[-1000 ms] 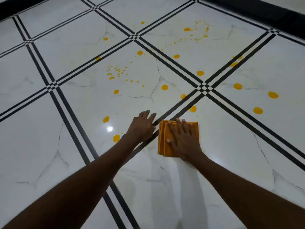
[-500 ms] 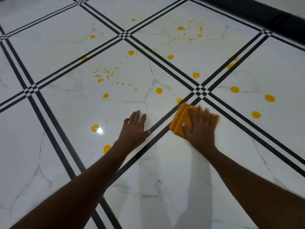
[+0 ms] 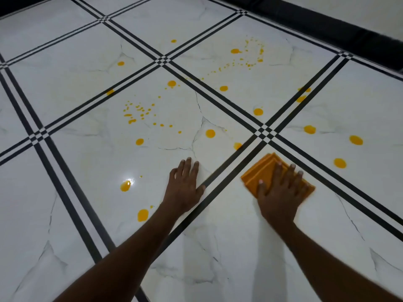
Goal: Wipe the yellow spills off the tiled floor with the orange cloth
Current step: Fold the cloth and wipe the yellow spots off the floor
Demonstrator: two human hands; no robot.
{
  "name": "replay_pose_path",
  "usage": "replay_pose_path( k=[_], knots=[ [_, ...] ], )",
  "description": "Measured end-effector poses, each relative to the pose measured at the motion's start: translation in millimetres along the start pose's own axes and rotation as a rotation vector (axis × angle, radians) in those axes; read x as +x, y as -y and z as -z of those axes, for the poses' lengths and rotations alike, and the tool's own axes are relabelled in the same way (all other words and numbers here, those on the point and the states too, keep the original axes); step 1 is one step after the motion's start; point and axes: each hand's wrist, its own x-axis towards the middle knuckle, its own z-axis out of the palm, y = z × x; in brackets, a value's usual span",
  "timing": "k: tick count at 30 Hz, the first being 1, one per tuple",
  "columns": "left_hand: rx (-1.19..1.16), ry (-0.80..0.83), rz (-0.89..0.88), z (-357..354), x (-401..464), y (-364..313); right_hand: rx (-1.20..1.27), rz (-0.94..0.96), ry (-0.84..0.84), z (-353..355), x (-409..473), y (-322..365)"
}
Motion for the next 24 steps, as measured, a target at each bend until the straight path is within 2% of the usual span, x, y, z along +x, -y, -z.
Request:
replay_pose_path(
  k=[2,3,5,7,9,11,12,14,16,17,18,20,22,24],
  knots=[
    [-0.002,-0.022,-0.016,-5.4,-2.1,2.9,-0.015,0.007,0.010,-4.1,-35.5,19.6],
    [0.002,-0.018,-0.025,-8.0,-2.7,5.2,-0.026,0.091,0.026,-7.4,-37.2,28.2],
    [-0.004,-0.021,-0.026,-10.3,-3.7,10.0,-0.060,0.357,0.079,-15.1,-1.8,41.1],
    [0.000,-0.023,-0.044,-12.1,-1.5,12.2,-0.134,0.465,0.096,-18.9,55.5,36.7],
    [-0.011,0.000,-0.058,-10.1,-1.1,14.7,-0.121,0.288,0.048,-14.0,94.3,16.7],
    [-0.005,0.004,-0.060,-8.1,-0.6,18.0,-0.043,0.106,-0.004,-13.8,82.0,15.0],
    [-0.007,0.016,-0.061,-6.9,1.0,18.0,-0.041,0.092,0.004,-14.6,65.3,26.1],
    [-0.015,0.058,-0.061,-4.3,1.8,17.8,-0.062,0.263,0.055,-22.5,36.4,53.0],
    [-0.041,0.090,-0.066,-1.7,2.1,20.0,-0.090,0.504,0.089,-26.6,47.5,69.6],
    [-0.064,0.099,-0.073,0.4,3.3,23.0,-0.103,0.536,0.101,-24.9,63.7,70.6],
    [-0.087,0.105,-0.080,2.2,4.6,26.9,-0.112,0.512,0.098,-23.2,80.0,65.2],
    [-0.101,0.133,-0.101,5.6,7.8,29.5,-0.062,0.298,0.070,-15.2,87.7,38.3],
    [-0.087,0.124,-0.109,8.3,7.2,31.2,-0.001,0.081,0.001,-13.1,51.2,31.2],
    [-0.066,0.114,-0.119,8.8,5.8,28.3,0.008,0.094,0.020,-12.5,7.8,52.4]
  ],
)
